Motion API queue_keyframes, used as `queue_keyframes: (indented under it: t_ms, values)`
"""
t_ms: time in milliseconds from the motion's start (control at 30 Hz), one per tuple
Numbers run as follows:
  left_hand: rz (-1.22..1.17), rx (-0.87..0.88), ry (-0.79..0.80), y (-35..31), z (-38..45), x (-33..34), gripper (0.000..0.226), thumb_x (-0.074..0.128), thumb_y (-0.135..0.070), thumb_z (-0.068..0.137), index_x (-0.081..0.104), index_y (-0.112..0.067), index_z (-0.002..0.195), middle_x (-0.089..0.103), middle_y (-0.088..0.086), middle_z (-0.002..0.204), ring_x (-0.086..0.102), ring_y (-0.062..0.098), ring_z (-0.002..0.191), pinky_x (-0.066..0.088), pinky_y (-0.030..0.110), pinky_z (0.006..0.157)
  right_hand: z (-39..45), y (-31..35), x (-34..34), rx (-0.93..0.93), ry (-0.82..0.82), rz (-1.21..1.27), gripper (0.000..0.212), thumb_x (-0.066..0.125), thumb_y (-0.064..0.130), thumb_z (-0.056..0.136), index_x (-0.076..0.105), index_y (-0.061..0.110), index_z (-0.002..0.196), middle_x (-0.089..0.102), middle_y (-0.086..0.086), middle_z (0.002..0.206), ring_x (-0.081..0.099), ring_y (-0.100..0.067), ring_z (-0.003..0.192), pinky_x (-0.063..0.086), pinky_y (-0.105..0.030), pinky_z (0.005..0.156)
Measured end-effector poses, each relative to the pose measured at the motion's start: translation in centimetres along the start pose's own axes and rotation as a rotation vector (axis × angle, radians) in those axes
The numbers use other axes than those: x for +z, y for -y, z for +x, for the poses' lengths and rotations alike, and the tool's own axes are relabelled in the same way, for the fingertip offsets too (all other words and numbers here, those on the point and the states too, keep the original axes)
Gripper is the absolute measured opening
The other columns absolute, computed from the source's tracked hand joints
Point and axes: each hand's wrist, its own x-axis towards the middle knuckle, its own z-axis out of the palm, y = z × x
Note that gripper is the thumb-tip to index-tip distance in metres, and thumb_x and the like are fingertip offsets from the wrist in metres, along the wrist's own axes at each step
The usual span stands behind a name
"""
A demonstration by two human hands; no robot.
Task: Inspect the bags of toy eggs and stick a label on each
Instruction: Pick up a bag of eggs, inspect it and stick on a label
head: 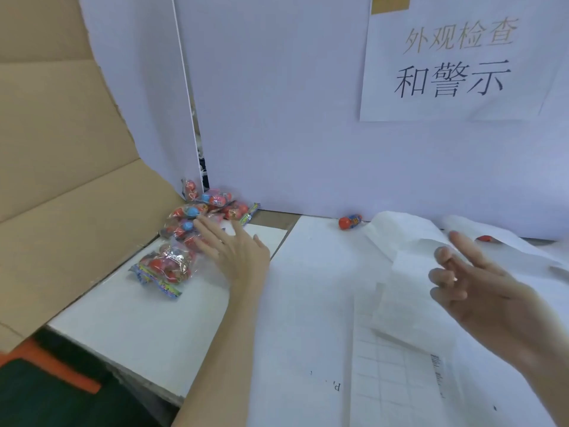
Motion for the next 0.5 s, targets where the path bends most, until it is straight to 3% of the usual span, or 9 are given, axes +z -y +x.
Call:
queue_keyframes:
  t_ms: [33,67,100,233,300,400,500]
  values:
    - [0.040,-0.043,0.042,0.6,0.2,0.1,0.054,0.050,-0.042,0.103,0.050,-0.011,0.147,-0.004,0.039,0.166,-0.007,0.049,0.157,0.000,0.058,0.127,0.2,0.1,0.0,0.040,-0.005,-0.159,0.050,0.094,0.020,0.069,0.077,0.021,0.116,0.068,0.000,0.100,0.063,-0.016,0.077,0.052,-0.023,0.062]
    - [0.067,-0.074,0.034,1.4,0.5,0.8,0.054,0.046,-0.044,0.104,0.052,-0.010,0.146,-0.001,0.040,0.165,-0.003,0.050,0.157,0.002,0.057,0.128,-0.2,0.8,0.7,0.091,-0.157,-0.303,0.055,0.098,0.022,0.060,0.079,0.022,0.111,0.067,0.001,0.096,0.062,-0.014,0.074,0.050,-0.021,0.059]
    - [0.107,-0.060,0.056,1.6,0.5,1.1,0.056,0.044,-0.046,0.105,0.053,-0.008,0.145,0.005,0.039,0.165,0.003,0.050,0.157,0.006,0.056,0.128,-0.5,0.5,0.4,0.110,-0.105,-0.362,0.057,0.100,0.024,0.056,0.079,0.021,0.109,0.066,0.001,0.094,0.061,-0.014,0.072,0.050,-0.021,0.058]
    - [0.150,0.048,0.009,0.6,0.3,1.3,0.049,0.049,-0.044,0.102,0.060,-0.006,0.131,0.045,0.021,0.146,0.038,0.039,0.138,0.033,0.046,0.113,-0.2,0.3,0.2,0.175,-0.141,-0.378,0.058,0.100,0.029,0.060,0.078,0.016,0.112,0.064,0.001,0.093,0.060,-0.014,0.074,0.050,-0.022,0.058]
    - [0.122,0.107,0.003,0.1,0.4,1.0,0.037,0.056,-0.038,0.101,0.061,-0.010,0.125,0.048,0.013,0.136,0.041,0.033,0.130,0.036,0.045,0.104,-0.1,-0.2,0.0,0.195,-0.138,-0.373,0.057,0.099,0.030,0.061,0.078,0.016,0.111,0.063,0.001,0.091,0.059,-0.014,0.073,0.050,-0.022,0.058]
    - [0.036,0.151,0.013,-0.7,0.5,1.0,0.043,0.061,-0.030,0.102,0.047,-0.013,0.139,0.045,0.010,0.141,0.040,0.032,0.131,0.037,0.048,0.104,0.1,-0.5,0.4,0.218,-0.157,-0.376,0.057,0.100,0.030,0.059,0.079,0.015,0.110,0.063,0.000,0.088,0.059,-0.014,0.071,0.050,-0.023,0.058]
    - [-0.144,0.256,-0.004,-1.0,0.4,1.4,0.042,0.061,-0.024,0.102,0.044,-0.007,0.137,0.047,0.014,0.135,0.041,0.032,0.124,0.041,0.037,0.098,0.3,-0.8,0.0,0.242,-0.192,-0.354,0.049,0.095,0.028,0.065,0.079,0.014,0.110,0.062,-0.001,0.087,0.058,-0.015,0.070,0.050,-0.023,0.059]
